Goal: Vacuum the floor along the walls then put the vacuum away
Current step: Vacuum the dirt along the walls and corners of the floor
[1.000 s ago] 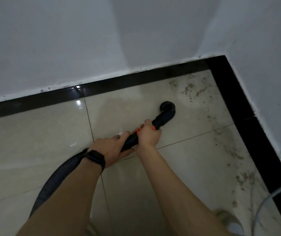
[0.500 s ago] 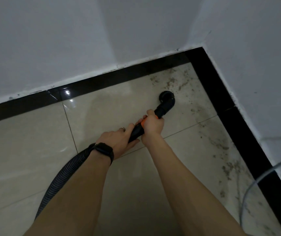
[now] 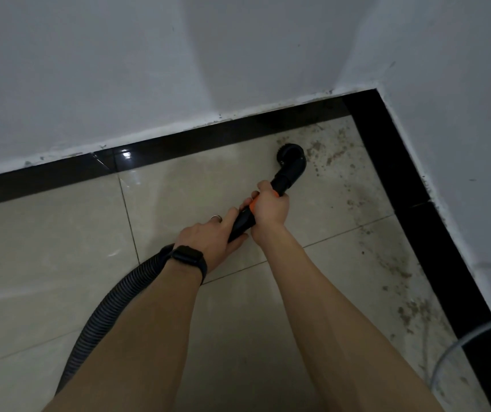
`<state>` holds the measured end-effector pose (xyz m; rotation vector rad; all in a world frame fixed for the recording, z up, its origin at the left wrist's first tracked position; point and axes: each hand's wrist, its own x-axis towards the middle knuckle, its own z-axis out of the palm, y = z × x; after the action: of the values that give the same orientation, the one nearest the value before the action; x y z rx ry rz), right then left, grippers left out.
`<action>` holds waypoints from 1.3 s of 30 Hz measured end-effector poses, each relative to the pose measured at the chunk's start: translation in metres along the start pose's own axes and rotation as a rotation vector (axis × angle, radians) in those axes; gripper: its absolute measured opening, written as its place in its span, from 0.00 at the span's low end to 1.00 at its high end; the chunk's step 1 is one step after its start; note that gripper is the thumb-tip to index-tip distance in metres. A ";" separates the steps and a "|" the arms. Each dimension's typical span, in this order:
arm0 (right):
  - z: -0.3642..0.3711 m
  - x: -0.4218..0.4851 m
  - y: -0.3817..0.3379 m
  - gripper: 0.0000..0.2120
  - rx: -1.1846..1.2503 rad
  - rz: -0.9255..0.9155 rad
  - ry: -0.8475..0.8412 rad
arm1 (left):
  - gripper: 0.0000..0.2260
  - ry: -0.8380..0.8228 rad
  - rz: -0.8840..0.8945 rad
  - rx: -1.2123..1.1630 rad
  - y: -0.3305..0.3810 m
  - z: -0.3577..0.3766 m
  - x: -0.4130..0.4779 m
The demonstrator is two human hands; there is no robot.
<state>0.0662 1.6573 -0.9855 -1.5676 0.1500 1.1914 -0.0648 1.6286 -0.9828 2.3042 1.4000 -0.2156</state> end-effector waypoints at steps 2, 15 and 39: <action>0.003 0.003 -0.001 0.08 -0.016 -0.009 0.001 | 0.19 -0.002 -0.029 -0.037 0.000 -0.001 0.002; 0.023 0.016 -0.012 0.05 -0.067 -0.044 0.009 | 0.20 0.014 -0.100 -0.218 0.000 -0.005 0.019; -0.001 -0.041 0.048 0.06 0.027 0.010 0.076 | 0.20 -0.103 0.059 -0.016 -0.037 -0.005 -0.047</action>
<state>0.0160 1.6183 -0.9873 -1.5910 0.2236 1.1335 -0.1204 1.6076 -0.9720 2.2841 1.2778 -0.2994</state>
